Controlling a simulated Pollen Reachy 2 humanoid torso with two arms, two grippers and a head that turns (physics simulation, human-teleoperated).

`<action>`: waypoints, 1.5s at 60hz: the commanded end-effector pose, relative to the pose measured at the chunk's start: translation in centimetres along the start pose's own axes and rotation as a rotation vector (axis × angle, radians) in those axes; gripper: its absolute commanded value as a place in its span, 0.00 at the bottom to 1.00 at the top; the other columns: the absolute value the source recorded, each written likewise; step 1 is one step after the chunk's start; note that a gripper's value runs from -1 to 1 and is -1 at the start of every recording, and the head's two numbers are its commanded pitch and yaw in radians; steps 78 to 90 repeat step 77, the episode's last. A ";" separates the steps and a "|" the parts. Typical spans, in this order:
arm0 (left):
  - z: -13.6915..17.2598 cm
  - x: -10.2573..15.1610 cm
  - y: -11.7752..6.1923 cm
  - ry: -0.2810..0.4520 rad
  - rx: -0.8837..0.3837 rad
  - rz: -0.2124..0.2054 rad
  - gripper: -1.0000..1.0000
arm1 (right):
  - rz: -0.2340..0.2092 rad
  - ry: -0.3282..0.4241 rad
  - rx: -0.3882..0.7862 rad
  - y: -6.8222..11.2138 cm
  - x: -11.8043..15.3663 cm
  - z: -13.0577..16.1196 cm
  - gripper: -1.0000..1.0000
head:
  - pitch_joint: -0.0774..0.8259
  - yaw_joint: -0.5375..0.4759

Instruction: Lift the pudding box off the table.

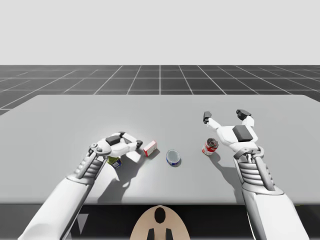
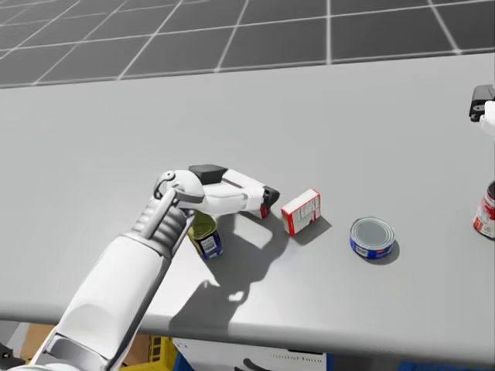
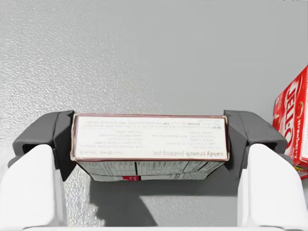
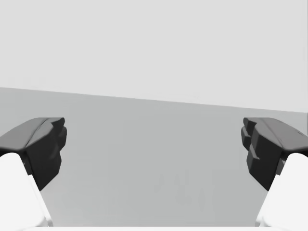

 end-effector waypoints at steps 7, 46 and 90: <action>0.0 -0.7 -0.6 0.068 0.033 -0.020 1.00 | -0.002 -0.003 -0.001 -0.1 0.2 0.2 0.00 | 0.76 0.75; 1.6 1.3 -0.5 0.015 0.060 -0.053 1.00 | -0.005 -0.008 0.000 -0.4 0.3 0.1 0.00 | 0.39 0.77; 14.0 13.4 0.3 -0.382 0.218 -0.102 1.00 | 0.085 0.049 0.060 -1.2 -1.0 0.1 0.00 | 0.38 0.78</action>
